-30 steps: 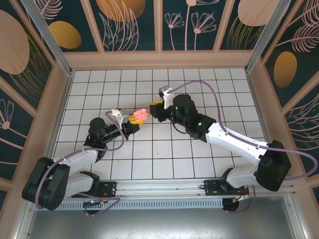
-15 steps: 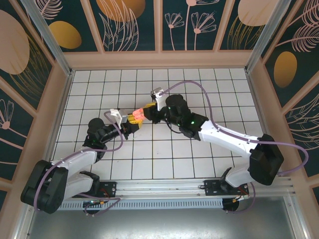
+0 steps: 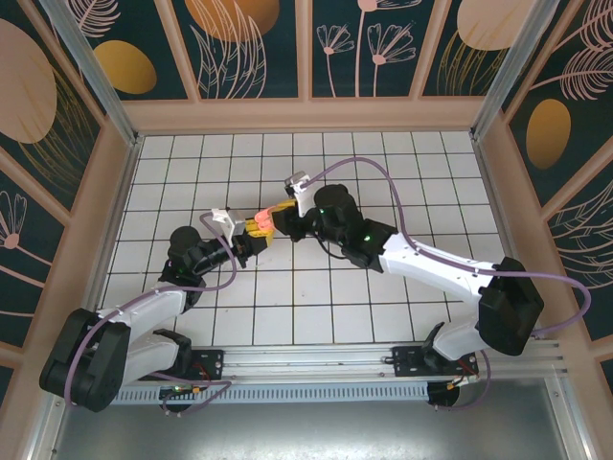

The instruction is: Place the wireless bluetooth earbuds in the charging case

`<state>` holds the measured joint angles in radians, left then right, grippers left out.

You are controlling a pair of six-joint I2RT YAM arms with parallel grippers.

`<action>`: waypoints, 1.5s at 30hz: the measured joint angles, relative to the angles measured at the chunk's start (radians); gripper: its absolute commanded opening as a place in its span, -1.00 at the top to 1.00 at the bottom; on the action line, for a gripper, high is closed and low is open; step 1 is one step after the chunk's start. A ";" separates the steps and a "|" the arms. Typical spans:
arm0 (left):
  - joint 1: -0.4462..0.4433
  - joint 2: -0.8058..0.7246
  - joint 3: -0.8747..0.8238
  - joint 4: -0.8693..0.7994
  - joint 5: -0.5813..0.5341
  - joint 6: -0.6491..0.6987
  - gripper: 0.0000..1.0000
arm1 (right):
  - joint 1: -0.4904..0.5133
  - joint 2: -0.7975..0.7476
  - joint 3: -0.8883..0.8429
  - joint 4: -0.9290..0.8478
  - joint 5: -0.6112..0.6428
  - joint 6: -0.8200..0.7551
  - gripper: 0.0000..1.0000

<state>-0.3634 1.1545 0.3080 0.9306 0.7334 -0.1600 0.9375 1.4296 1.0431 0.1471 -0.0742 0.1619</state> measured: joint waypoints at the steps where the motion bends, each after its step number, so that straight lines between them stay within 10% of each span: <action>1: 0.000 0.000 0.001 0.000 0.000 -0.001 0.60 | 0.003 0.002 0.002 -0.002 0.005 -0.002 0.54; 45: -0.003 -0.056 0.015 -0.105 -0.027 0.005 0.59 | 0.042 0.013 0.017 -0.039 0.097 -0.051 0.37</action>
<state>-0.3668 1.0985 0.3229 0.8257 0.7059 -0.1547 0.9791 1.4429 1.0599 0.1085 0.0231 0.1108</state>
